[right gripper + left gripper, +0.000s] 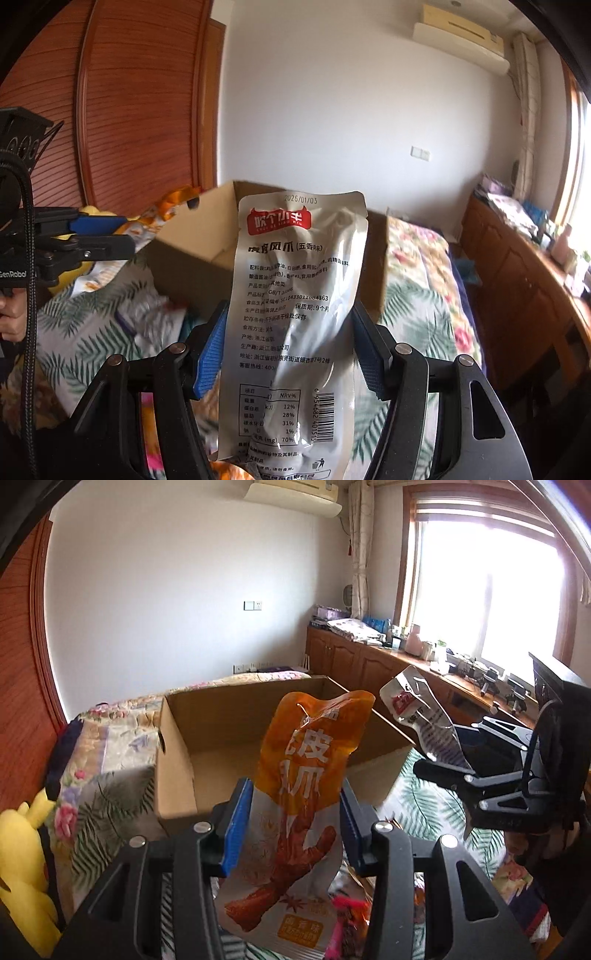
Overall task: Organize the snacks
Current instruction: 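Carry both bags over the box and open both tools to drop them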
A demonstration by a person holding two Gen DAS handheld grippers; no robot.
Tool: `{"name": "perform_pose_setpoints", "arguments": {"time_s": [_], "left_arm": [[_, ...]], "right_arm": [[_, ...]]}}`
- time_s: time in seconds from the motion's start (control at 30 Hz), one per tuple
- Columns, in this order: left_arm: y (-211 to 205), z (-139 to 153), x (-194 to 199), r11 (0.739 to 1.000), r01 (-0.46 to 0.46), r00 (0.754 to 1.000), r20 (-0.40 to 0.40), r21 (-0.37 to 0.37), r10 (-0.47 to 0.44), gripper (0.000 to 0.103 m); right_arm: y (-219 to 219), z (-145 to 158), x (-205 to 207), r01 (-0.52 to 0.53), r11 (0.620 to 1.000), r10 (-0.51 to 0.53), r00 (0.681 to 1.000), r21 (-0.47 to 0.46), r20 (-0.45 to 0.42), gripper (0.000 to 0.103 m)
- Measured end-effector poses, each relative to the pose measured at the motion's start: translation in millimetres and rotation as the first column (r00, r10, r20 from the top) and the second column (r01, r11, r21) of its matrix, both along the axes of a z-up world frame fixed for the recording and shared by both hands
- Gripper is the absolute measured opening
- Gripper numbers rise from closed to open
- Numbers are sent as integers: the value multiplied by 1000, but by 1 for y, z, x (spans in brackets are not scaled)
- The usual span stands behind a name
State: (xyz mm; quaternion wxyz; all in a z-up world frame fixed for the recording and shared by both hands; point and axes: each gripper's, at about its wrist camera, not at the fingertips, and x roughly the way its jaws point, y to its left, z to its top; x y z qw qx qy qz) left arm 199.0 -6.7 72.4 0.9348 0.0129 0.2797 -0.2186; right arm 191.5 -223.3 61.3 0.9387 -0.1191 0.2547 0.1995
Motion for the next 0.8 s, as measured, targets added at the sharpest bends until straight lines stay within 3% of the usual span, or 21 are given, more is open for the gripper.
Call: {"name": "perform_pose_setpoints", "arguments": {"time_s": [0.57, 0.8], "left_arm": [[10, 3, 104, 998, -38, 999, 0, 47, 38, 44], [4, -8, 132, 998, -51, 998, -17, 46, 52, 44]], "right_arm": [[30, 16, 107, -42, 999, 42, 999, -10, 20, 64], [36, 4, 126, -25, 1000, 25, 1000, 1, 17, 64]]}}
